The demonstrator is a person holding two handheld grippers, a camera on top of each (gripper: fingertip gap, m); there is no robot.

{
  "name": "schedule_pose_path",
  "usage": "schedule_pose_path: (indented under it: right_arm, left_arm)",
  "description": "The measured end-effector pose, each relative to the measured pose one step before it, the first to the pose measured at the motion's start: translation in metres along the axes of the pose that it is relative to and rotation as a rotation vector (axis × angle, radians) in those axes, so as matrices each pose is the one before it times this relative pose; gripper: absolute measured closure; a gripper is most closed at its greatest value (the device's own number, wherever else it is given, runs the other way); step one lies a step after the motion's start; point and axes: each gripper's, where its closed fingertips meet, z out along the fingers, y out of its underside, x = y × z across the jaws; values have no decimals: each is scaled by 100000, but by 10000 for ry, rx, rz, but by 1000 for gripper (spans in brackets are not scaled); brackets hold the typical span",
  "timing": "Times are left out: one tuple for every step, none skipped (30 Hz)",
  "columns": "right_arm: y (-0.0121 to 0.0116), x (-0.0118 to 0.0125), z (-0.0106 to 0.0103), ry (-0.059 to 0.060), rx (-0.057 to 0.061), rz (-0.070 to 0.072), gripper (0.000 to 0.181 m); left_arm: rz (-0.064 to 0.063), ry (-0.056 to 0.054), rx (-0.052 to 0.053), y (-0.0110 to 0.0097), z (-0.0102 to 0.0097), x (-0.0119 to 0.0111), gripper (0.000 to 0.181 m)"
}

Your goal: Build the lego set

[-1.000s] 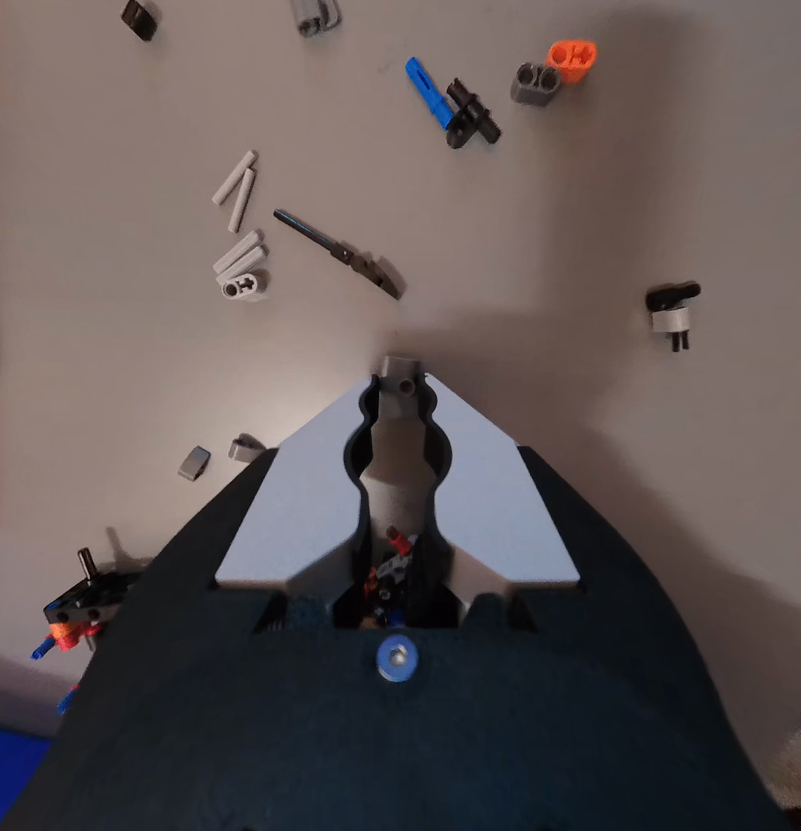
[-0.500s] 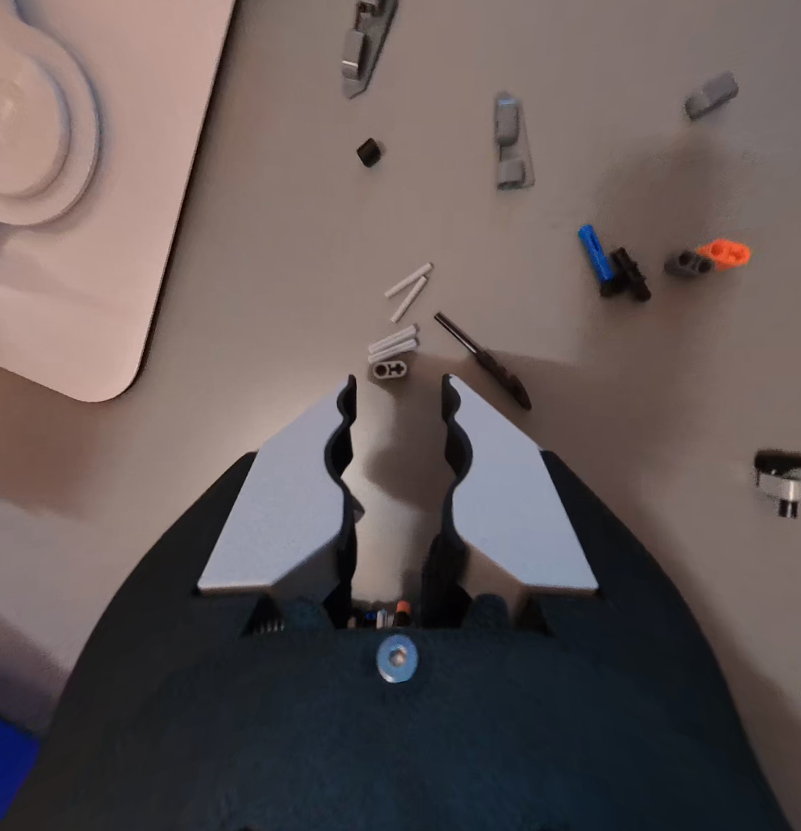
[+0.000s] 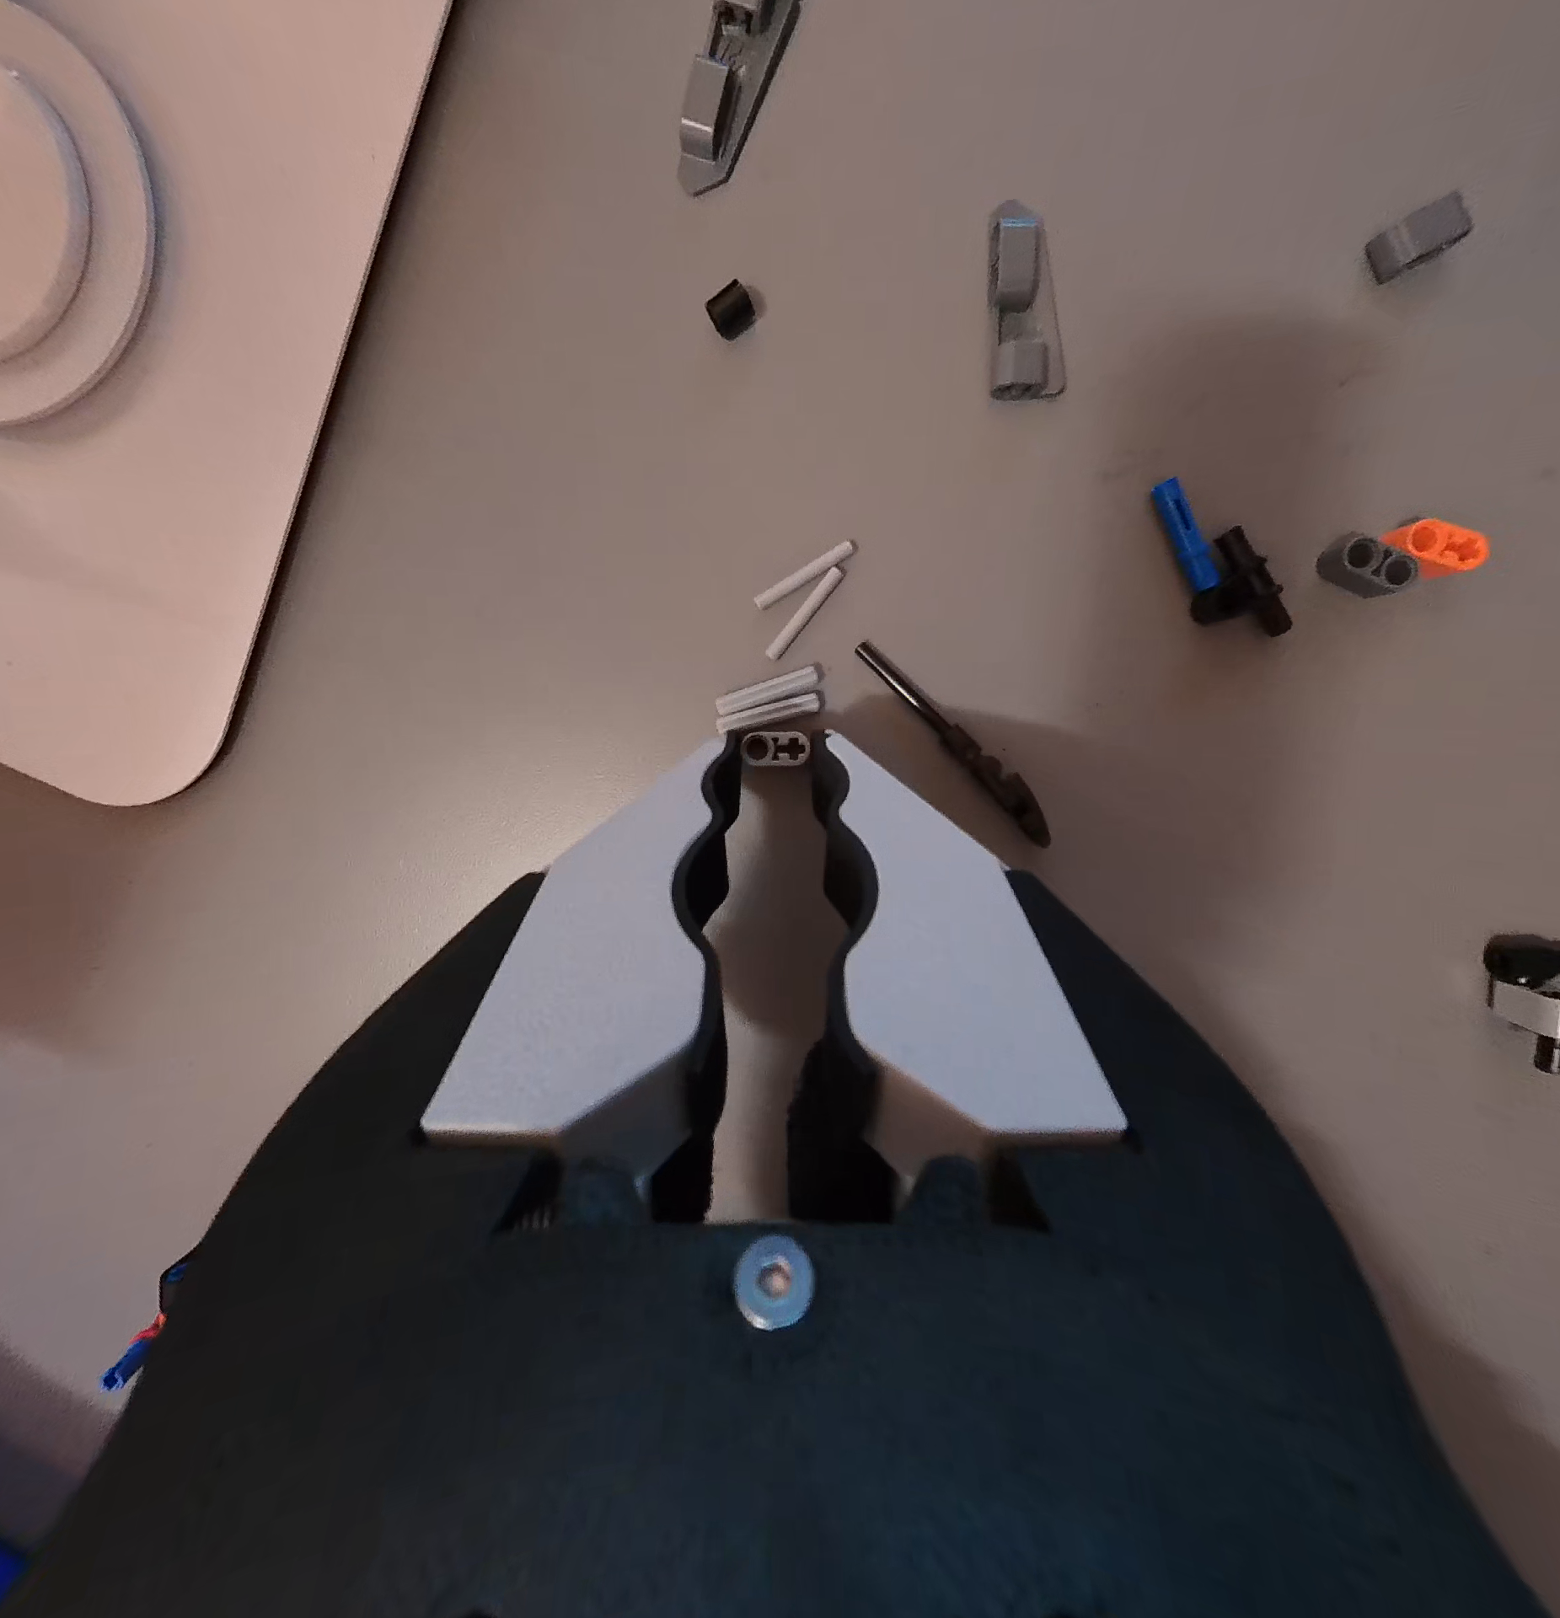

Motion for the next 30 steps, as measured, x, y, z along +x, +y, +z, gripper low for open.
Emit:
schedule_pose_path:
  right_arm:
    - [5, 6, -17, 9, -7, -6, 174]
    - [0, 11, -15, 8, -2, -3, 174]
    - [2, 20, -23, 9, 1, -2, 174]
    - [-16, 13, -38, 11, 5, -2, 174]
    - [-15, 20, -24, 9, 7, -1, 174]
    - [-10, 18, -26, 7, 4, -1, 174]
    - [0, 10, -15, 7, -3, -3, 174]
    - [8, 4, -3, 7, -7, -6, 174]
    - [1, 7, -16, 4, -3, -4, 175]
    - [-20, -8, -15, 0, 5, -3, 175]
    - [-7, -8, -11, 4, 0, -11, 175]
    - [26, 35, -55, 22, -16, -16, 175]
    - [39, 108, -100, 49, -19, -3, 175]
    - [14, 136, -173, 55, 11, 21, 175]
    - [-90, 121, -232, 50, 59, 27, 175]
    - [-199, 71, -268, 37, 103, 17, 175]
    - [-233, 29, -261, 19, 116, 16, 175]
    - [-166, 15, -211, 22, 70, -4, 175]
    - [-107, 7, -159, 39, 17, -42, 175]
    - [-81, -32, -122, 25, 13, -42, 175]
    - [-82, -70, -91, -4, 20, -26, 175]
    - [-38, -89, -57, -3, -1, -38, 175]
    - [-13, -92, -23, -2, -13, -42, 175]
    - [-2, -91, -26, -12, -8, -26, 175]
    - [18, -69, -5, -9, -14, -22, 175]
    - [16, -60, -14, -1, -20, -30, 175]
    - [9, -51, -4, 0, -17, -24, 175]
    - [-11, -34, -19, 1, -8, -17, 175]
    - [-27, -18, -27, 7, 2, -17, 175]
    - [-42, -11, -29, 6, 8, -13, 175]
  left_arm:
    - [24, 7, 3, 14, -21, 22, 168]
    - [-3, 3, 4, 5, -70, 4, 168]
    - [-21, -24, 41, -60, -137, -40, 168]
    - [2, 0, 39, -77, -199, 15, 168]
    - [18, -5, 20, -79, -259, 50, 168]
    - [18, -65, 58, -150, -353, 15, 168]
    - [50, -46, 73, -213, -434, 122, 168]
    - [92, 46, 113, -337, -503, 379, 168]
    - [90, 70, 180, -494, -530, 549, 168]
    - [93, 25, 118, -475, -503, 617, 168]
    - [152, 70, 60, -453, -410, 787, 168]
    - [201, 148, 111, -558, -352, 1035, 168]
    - [232, 127, 136, -612, -265, 1141, 168]
    - [194, 83, 15, -476, -129, 1119, 168]
    - [191, 162, -12, -405, -15, 1297, 168]
    - [142, 185, 104, -529, 46, 1359, 168]
    - [44, 269, 112, -495, 150, 1455, 168]
    - [-19, 292, 42, -338, 305, 1398, 168]
    - [-3, 195, 76, -318, 381, 1219, 168]
    - [56, 124, 89, -267, 488, 1079, 168]
    - [89, 105, -81, 53, 605, 928, 168]
    - [174, -41, -153, 226, 600, 583, 168]
    - [210, -26, -84, 183, 507, 462, 168]
    - [152, 212, -3, 73, 428, 670, 168]
    - [63, 277, 17, 8, 343, 666, 168]
    - [31, 68, -72, 90, 307, 295, 168]
    - [157, 23, -105, 119, 281, 220, 168]
    - [215, 49, -107, 136, 278, 237, 168]
    - [170, 30, -74, 96, 248, 181, 168]
    - [98, 14, -23, 57, 208, 86, 168]
